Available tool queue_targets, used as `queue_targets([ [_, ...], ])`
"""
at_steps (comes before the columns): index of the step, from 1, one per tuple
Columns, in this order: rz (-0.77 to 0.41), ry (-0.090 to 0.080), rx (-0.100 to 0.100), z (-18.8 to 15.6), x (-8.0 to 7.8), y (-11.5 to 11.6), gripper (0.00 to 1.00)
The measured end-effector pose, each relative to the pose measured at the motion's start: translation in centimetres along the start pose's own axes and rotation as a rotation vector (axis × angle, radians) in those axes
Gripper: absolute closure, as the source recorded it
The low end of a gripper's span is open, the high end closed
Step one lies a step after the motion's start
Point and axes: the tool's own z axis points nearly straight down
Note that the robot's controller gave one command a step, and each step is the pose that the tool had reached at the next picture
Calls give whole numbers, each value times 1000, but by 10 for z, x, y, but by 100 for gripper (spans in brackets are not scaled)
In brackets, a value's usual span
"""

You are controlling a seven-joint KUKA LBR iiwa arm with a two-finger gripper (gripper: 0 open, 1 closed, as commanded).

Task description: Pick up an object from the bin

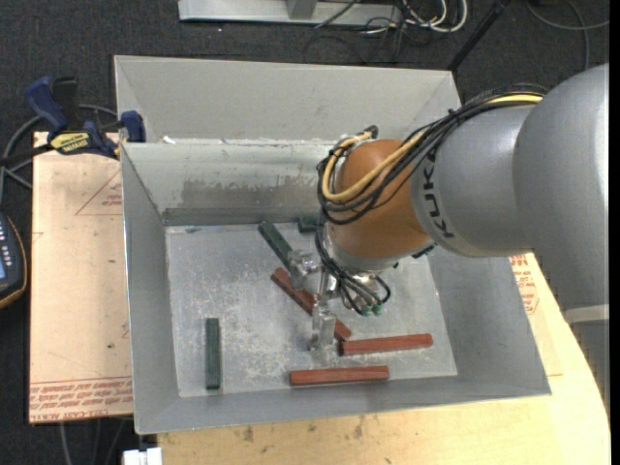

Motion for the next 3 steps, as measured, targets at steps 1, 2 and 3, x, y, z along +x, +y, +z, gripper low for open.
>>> queue_targets([
  [1, 104, 0, 2, 1, 3, -40, 0],
  [2, 103, 1, 0, 1, 3, -39, 100],
  [3, 88, -10, 3, -134, -7, -57, 100],
])
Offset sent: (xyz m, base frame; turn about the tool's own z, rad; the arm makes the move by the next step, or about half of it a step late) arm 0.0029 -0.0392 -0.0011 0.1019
